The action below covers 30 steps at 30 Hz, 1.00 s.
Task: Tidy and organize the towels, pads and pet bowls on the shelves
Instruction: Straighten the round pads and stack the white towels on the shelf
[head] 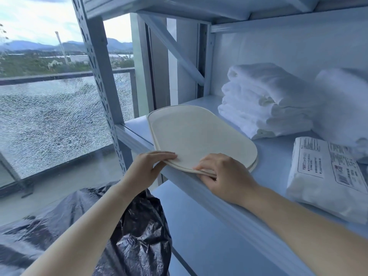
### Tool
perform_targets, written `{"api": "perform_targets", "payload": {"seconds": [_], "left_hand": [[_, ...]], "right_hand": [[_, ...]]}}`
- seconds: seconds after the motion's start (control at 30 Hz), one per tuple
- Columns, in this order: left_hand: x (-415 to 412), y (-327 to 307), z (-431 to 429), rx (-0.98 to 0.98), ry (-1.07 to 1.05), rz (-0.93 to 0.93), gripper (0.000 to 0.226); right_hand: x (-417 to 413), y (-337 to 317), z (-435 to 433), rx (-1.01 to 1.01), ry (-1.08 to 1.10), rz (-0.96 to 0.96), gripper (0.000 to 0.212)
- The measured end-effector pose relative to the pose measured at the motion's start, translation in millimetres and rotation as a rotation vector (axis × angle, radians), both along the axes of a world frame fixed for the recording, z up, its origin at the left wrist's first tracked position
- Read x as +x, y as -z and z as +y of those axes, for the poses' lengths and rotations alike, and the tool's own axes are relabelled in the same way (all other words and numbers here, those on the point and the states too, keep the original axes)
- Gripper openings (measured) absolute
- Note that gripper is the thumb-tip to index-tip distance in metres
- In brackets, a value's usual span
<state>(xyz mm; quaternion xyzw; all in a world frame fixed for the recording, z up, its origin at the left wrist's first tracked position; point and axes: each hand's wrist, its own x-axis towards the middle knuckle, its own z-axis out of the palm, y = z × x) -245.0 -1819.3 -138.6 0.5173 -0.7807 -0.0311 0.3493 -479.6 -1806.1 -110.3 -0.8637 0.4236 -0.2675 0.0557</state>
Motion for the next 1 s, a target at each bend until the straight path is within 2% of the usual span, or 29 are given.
{"api": "perform_targets", "payload": {"seconds": [0.17, 0.4, 0.53, 0.63, 0.7, 0.8, 1.0], "left_hand": [[-8, 0, 4, -0.043, -0.034, 0.023, 0.030], [-21, -1, 19, -0.085, 0.000, -0.018, 0.027], [-24, -2, 21, -0.136, 0.027, -0.111, 0.026], [-19, -9, 16, -0.180, 0.062, -0.235, 0.024], [-13, -14, 9, -0.174, 0.053, -0.279, 0.024], [-2, -19, 0, -0.084, 0.036, -0.300, 0.029], [10, -25, -32, 0.013, 0.001, -0.300, 0.042]], "right_hand": [[-1, -5, 4, 0.013, 0.020, 0.034, 0.023], [-11, -30, 11, -0.010, 0.070, 0.255, 0.023], [-4, -34, 17, 0.022, 0.087, 0.363, 0.024], [13, -29, 20, -0.002, 0.058, 0.354, 0.029], [26, -26, 20, -0.051, 0.054, 0.320, 0.025], [32, -24, 18, -0.095, 0.067, 0.280, 0.017], [23, -25, 19, -0.086, 0.028, 0.295, 0.016]]}}
